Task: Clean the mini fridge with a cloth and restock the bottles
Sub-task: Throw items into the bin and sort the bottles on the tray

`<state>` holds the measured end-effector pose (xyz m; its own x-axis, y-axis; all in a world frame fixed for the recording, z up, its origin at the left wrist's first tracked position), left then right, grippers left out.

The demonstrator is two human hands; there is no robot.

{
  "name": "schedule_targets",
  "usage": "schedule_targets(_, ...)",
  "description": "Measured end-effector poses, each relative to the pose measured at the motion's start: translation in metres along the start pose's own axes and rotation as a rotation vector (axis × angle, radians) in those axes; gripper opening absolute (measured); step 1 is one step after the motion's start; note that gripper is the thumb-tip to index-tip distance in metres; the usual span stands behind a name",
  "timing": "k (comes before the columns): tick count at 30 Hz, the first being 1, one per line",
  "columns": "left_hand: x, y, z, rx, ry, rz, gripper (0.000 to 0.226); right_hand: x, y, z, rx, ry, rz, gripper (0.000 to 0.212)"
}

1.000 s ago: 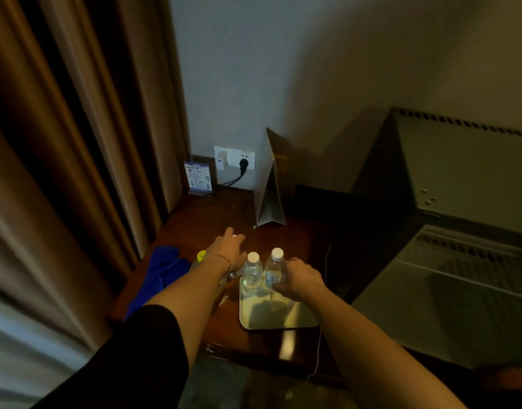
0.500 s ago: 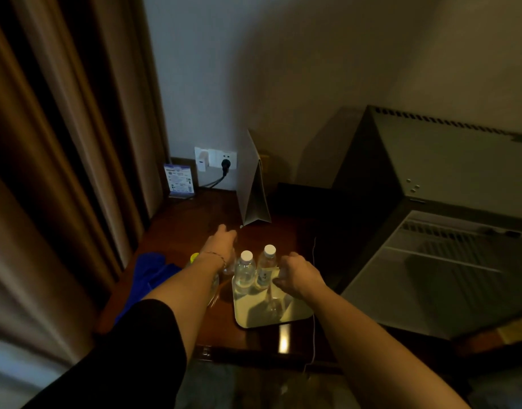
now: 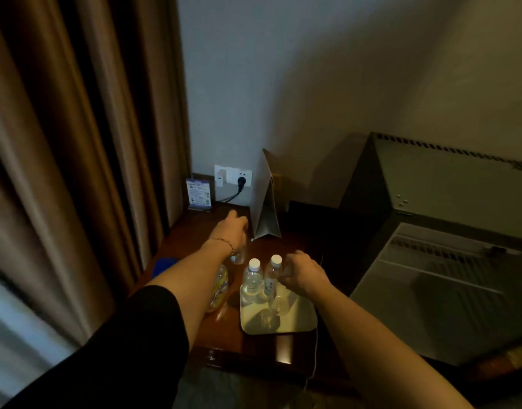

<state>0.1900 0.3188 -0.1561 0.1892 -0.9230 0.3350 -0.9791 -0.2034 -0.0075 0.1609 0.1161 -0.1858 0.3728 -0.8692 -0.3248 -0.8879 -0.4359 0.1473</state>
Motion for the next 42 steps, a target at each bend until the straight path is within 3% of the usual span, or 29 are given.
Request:
schedule_targets(6,0.026,0.045,-0.033,0.107,0.0,-0.035,0.02,-0.002,0.029,-0.02,0.017,-0.034,-0.086,0.039)
schedule_targets(20,0.073,0.214,-0.031,0.151,-0.053,-0.26,0.02,0.021,0.149,-0.011,-0.108,0.014,-0.361,0.041)
schedule_targets(30,0.102,0.322,0.035,-0.007,-0.022,-0.275,0.026,0.043,0.239,0.012,-0.17,0.014,-0.338,0.03)
schedule_targets(33,0.122,0.359,0.06,-0.04,-0.004,-0.241,0.022,0.058,0.283,0.017,-0.201,0.024,-0.28,0.042)
schedule_targets(42,0.203,0.473,0.153,-0.175,0.039,-0.092,0.022,0.128,0.447,0.044,-0.152,0.055,-0.143,0.025)
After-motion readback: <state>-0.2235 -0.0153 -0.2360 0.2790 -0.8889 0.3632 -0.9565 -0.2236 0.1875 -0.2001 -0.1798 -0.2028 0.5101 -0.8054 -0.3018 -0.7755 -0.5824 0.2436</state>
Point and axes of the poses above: each hand's wrist, its own y-axis away from the middle knuckle, its own z-axis out of the palm, x = y × z, the point moved 6 cm from there along -y, towards the middle knuckle, and after that the axes turned 8 degrees about -z, right-handed, at the moved point
